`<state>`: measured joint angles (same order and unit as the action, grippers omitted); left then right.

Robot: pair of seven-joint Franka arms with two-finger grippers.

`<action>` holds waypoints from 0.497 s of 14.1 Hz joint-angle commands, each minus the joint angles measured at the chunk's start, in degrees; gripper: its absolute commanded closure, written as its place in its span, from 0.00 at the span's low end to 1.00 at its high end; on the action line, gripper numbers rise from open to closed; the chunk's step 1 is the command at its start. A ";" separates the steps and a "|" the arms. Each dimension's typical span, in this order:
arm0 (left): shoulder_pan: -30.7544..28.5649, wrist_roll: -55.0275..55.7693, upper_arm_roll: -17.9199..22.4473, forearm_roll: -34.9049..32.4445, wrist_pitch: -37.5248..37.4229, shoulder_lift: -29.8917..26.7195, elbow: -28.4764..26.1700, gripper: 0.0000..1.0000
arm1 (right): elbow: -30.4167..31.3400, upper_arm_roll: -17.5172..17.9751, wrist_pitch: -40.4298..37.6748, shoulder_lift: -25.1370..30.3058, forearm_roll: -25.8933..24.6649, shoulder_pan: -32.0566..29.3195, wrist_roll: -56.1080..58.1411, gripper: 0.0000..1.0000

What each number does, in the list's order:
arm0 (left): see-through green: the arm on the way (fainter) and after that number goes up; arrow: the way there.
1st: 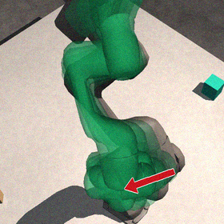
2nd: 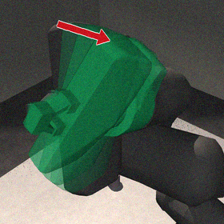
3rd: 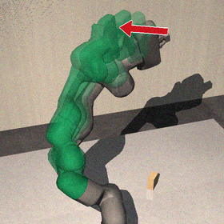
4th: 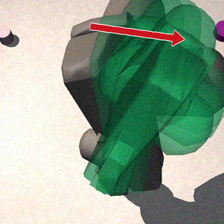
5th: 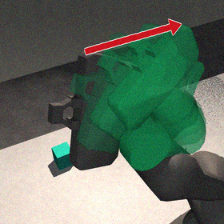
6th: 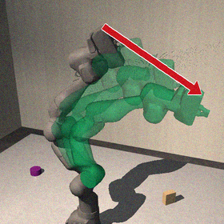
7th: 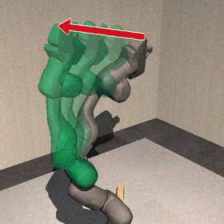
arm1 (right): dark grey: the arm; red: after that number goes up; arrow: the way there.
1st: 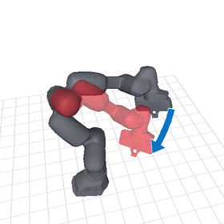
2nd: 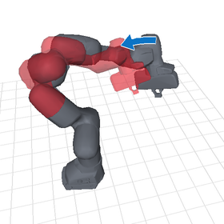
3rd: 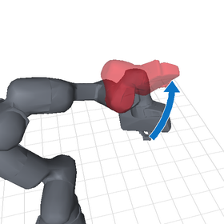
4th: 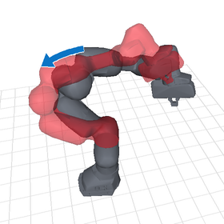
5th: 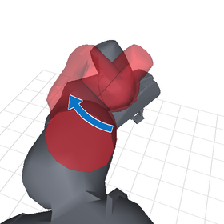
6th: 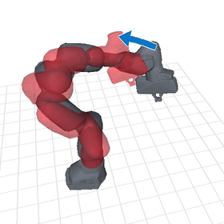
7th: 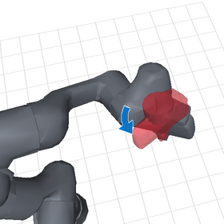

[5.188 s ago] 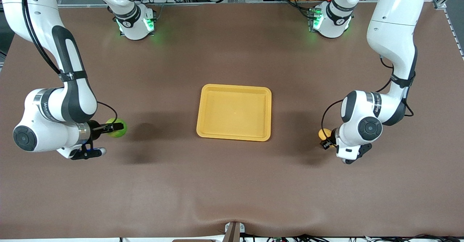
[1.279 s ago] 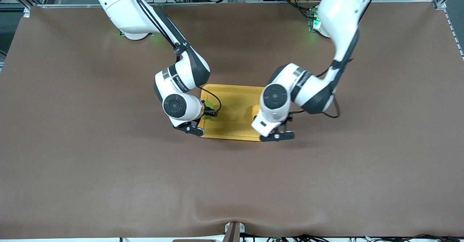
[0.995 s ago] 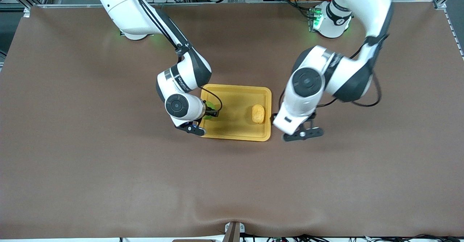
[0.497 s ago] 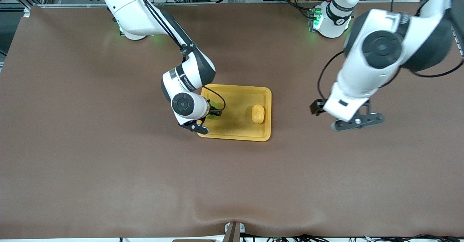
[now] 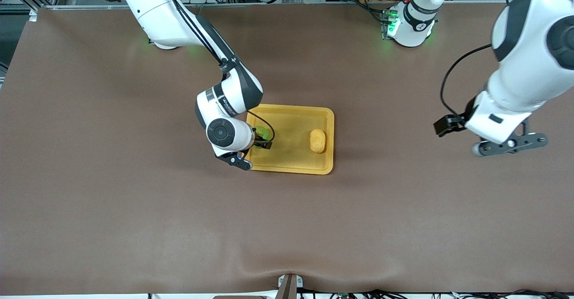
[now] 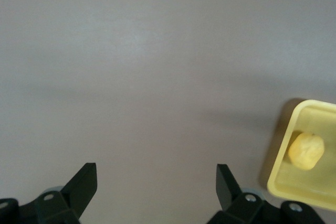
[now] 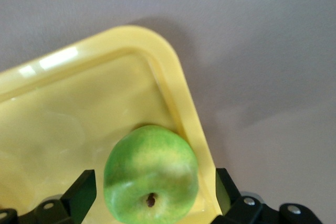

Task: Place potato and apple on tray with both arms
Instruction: 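Lower the apple into the tray while the left gripper withdraws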

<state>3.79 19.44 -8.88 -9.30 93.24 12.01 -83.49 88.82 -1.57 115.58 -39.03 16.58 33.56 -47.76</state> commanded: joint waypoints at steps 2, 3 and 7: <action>-4.14 -5.28 -0.61 0.86 -1.47 -3.66 -1.86 0.00 | -0.67 0.43 -7.11 6.23 0.03 -5.68 0.91 0.00; -5.10 -6.59 -0.61 0.86 -1.91 -4.18 -1.86 0.00 | -0.49 0.43 -8.25 7.64 -0.05 -6.92 2.83 0.00; -10.89 -15.38 -0.35 4.45 -5.43 -7.08 -1.68 0.00 | -0.05 0.34 -12.11 14.13 -0.23 -15.34 12.05 0.00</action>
<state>-3.73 7.73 -8.91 -7.77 89.03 8.32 -83.57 87.10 -2.16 105.81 -29.19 16.48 22.54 -40.22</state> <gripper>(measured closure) 0.000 0.000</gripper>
